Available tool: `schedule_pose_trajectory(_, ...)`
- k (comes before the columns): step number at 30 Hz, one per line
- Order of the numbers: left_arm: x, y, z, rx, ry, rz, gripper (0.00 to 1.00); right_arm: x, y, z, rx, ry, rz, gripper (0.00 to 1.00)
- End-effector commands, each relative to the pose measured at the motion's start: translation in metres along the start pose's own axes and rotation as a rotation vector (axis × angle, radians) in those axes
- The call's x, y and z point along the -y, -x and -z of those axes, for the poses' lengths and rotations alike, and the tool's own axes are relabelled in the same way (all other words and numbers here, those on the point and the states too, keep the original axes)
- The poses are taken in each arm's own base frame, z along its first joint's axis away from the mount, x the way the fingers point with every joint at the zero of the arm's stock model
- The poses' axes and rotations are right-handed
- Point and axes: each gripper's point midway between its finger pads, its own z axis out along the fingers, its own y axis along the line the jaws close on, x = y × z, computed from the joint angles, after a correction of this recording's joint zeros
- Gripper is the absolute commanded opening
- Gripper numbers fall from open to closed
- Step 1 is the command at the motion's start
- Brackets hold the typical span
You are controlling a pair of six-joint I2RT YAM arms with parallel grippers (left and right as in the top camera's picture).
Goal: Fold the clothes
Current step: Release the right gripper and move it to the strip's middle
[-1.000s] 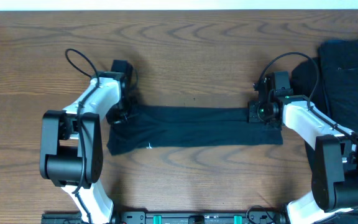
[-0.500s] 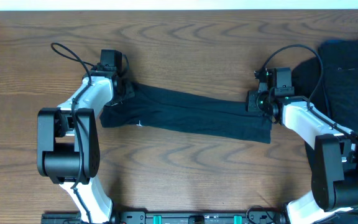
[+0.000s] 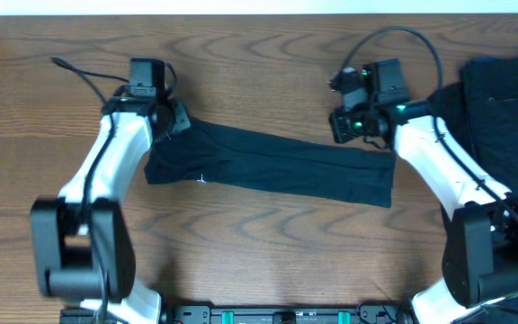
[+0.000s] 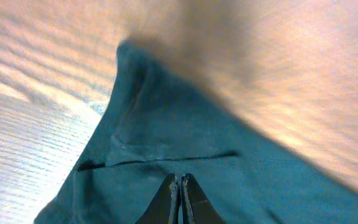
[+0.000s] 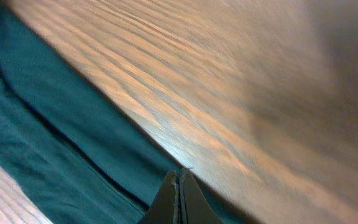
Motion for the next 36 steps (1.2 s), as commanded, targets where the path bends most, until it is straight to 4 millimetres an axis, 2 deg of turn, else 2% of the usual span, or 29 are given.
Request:
schedule_pose_trajectory(1, 0.013, 0.006, 0.018, 0.014, -0.072, -0.017, 0.06, -0.016, 0.006, -0.007, 0.002, -0.026, 0.154, 0.03)
schedule_pose_trajectory(3, 0.011, 0.0, 0.015, -0.011, -0.063, -0.014, 0.06, -0.025, 0.004, -0.018, -0.008, -0.019, 0.198, 0.03)
schedule_pose_trajectory(6, 0.006, -0.013, 0.006, -0.061, -0.044, -0.012, 0.07, -0.035, -0.009, -0.039, -0.058, 0.003, 0.247, 0.04)
schedule_pose_trajectory(12, -0.005, -0.037, -0.014, -0.142, -0.01, -0.006, 0.06, -0.051, -0.048, -0.078, -0.198, 0.076, 0.293, 0.03)
schedule_pose_trajectory(16, -0.01, -0.046, -0.024, -0.178, 0.007, -0.004, 0.07, -0.064, -0.061, -0.075, -0.273, 0.128, 0.319, 0.02)
schedule_pose_trajectory(24, -0.015, -0.057, -0.045, -0.228, 0.028, -0.001, 0.07, -0.079, -0.038, -0.051, -0.293, 0.189, 0.309, 0.01)
schedule_pose_trajectory(31, -0.02, -0.067, -0.067, -0.263, 0.043, -0.002, 0.07, -0.07, -0.038, -0.057, -0.295, 0.143, 0.318, 0.02)
schedule_pose_trajectory(36, -0.02, -0.066, -0.069, -0.26, 0.042, -0.002, 0.06, -0.067, -0.047, -0.069, -0.324, 0.147, 0.31, 0.03)
